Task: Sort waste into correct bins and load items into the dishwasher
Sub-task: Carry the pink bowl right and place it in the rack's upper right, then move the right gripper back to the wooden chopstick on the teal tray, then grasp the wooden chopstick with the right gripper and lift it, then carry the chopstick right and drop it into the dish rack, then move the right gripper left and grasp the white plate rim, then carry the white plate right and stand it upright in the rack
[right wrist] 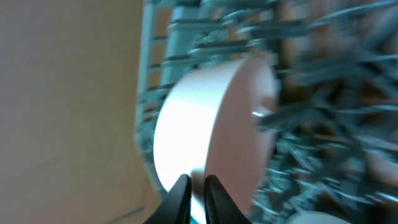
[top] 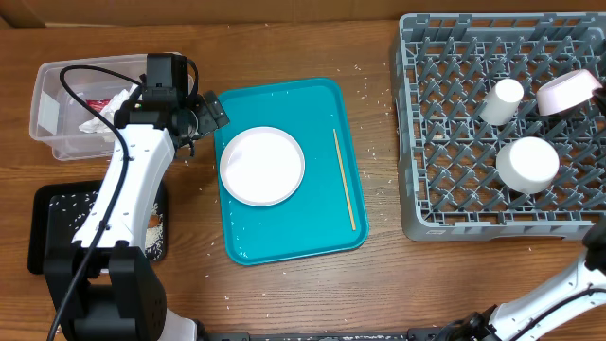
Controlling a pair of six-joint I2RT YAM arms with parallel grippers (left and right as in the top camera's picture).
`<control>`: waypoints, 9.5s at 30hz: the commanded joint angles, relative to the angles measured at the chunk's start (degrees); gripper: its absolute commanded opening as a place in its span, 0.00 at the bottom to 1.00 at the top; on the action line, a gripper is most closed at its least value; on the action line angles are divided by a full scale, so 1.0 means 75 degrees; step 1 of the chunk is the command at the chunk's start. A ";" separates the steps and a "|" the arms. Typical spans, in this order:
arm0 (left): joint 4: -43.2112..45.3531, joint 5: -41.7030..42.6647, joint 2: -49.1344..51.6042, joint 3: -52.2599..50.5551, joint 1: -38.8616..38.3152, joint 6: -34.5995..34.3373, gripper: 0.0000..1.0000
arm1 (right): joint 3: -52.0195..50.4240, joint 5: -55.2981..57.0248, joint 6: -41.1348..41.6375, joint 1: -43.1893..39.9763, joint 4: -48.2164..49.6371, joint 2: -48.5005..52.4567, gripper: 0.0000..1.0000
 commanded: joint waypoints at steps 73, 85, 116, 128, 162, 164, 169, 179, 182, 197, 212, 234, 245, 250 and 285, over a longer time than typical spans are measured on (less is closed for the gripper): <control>0.0023 -0.0096 -0.0221 0.0128 -0.0050 -0.0157 1.00 | -0.0903 0.6373 -0.1061 1.0287 -0.2095 0.1119 0.53; 0.0023 -0.0096 -0.0221 0.0128 -0.0050 -0.0157 1.00 | -0.1486 0.6376 -0.1040 1.0290 -0.1789 0.1116 0.09; 0.0023 -0.0096 -0.0221 0.0128 -0.0050 -0.0160 1.00 | 0.3063 0.5998 -0.3121 0.6251 -0.2608 0.0052 0.04; 0.0023 -0.0099 -0.0221 0.0128 -0.0050 -0.0157 1.00 | 0.1830 0.5834 -0.3054 0.6420 -0.2020 0.0052 0.43; 0.0023 -0.0096 -0.0221 0.0128 -0.0050 -0.0157 1.00 | 0.1093 0.4605 -0.1443 0.9943 -0.2562 -0.0484 1.00; 0.0023 -0.0096 -0.0221 0.0128 -0.0050 -0.0157 1.00 | 0.0557 0.5193 -0.0761 1.0180 -0.2110 -0.0484 1.00; 0.0023 -0.0096 -0.0221 0.0128 -0.0050 -0.0157 1.00 | -0.1209 0.5496 0.0219 1.0544 -0.0344 -0.0484 1.00; 0.0023 -0.0099 -0.0221 0.0128 -0.0050 -0.0157 1.00 | -0.3025 0.5613 0.0697 1.0713 0.1527 -0.0481 0.90; 0.0023 -0.0099 -0.0221 0.0128 -0.0050 -0.0157 1.00 | -0.3077 0.5794 0.0705 1.0896 0.1600 -0.0481 0.85; 0.0023 -0.0096 -0.0221 0.0128 -0.0050 -0.0157 1.00 | -0.3174 0.6784 0.1186 1.1497 0.1851 -0.0463 0.44; 0.0023 -0.0096 -0.0221 0.0128 -0.0050 -0.0157 1.00 | -0.3555 0.6784 0.1358 1.1491 0.2124 -0.0458 0.18; 0.0023 -0.0096 -0.0221 0.0128 -0.0050 -0.0157 1.00 | -0.0052 0.8463 -0.0294 0.8556 -0.0828 -0.2419 0.04; 0.0026 -0.0096 -0.0221 0.0128 -0.0050 -0.0157 1.00 | 0.0041 1.0730 -0.1381 0.6484 0.0233 -0.2340 0.04; 0.0026 -0.0096 -0.0221 0.0128 -0.0050 -0.0157 1.00 | 0.0038 1.0727 -0.1521 0.5974 0.0557 -0.2087 0.04; 0.0023 -0.0099 -0.0221 0.0128 -0.0050 -0.0157 1.00 | 0.0038 1.2660 -0.2119 0.6726 0.0434 -0.0726 0.04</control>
